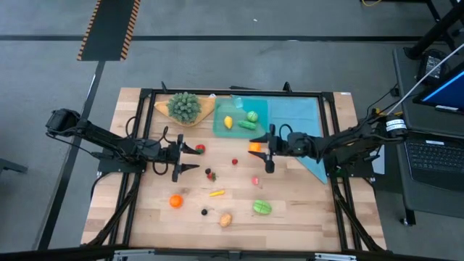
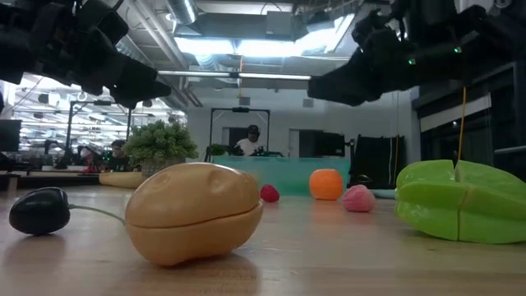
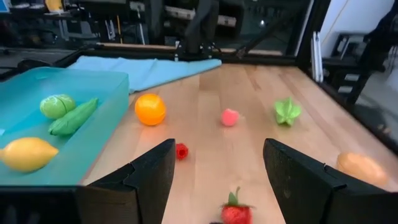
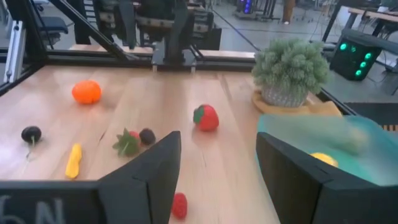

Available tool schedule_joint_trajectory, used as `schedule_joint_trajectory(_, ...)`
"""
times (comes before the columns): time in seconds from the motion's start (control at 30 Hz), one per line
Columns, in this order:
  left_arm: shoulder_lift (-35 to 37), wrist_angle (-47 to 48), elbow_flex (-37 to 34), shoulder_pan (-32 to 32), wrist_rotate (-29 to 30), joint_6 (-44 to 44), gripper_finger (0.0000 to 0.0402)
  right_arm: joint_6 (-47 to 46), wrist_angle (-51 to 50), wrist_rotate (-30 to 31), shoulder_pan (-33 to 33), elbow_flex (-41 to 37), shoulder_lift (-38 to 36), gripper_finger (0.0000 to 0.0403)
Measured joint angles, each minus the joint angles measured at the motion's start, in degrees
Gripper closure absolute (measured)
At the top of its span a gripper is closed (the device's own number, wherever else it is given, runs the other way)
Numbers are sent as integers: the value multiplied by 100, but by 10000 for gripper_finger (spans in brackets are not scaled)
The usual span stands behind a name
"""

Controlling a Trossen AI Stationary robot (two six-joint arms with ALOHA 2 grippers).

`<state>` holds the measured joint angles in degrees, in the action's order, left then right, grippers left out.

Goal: Pick and placing Produce into tupperware
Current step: Put the left strawberry into the blue bin

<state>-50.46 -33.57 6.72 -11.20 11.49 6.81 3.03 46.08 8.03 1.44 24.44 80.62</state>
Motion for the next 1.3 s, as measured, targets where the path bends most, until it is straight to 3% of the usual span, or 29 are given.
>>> schedule_joint_trajectory(0.2,0,-117,2,-7,30,665,165,4,113,0,-5,-124,0,192)
schedule_joint_trajectory(0.47,0,107,181,-91,995,775,165,-4,115,0,-5,-124,0,192)
schedule_joint_trajectory(0.57,-4,906,596,-217,1349,816,165,-4,115,0,-7,-124,0,192)
schedule_joint_trajectory(0.67,-63,1968,1137,-368,2076,1087,165,-2,114,0,-7,-124,0,192)
schedule_joint_trajectory(0.9,-489,3311,1910,-643,3823,2597,165,-111,111,0,-9,-124,1,192)
schedule_joint_trajectory(1.13,-1323,4532,2693,-604,4011,3579,165,-109,107,0,-9,-124,2,192)
schedule_joint_trajectory(1.3,-2102,6224,3651,-457,4006,4571,165,-107,107,0,-9,-124,2,192)
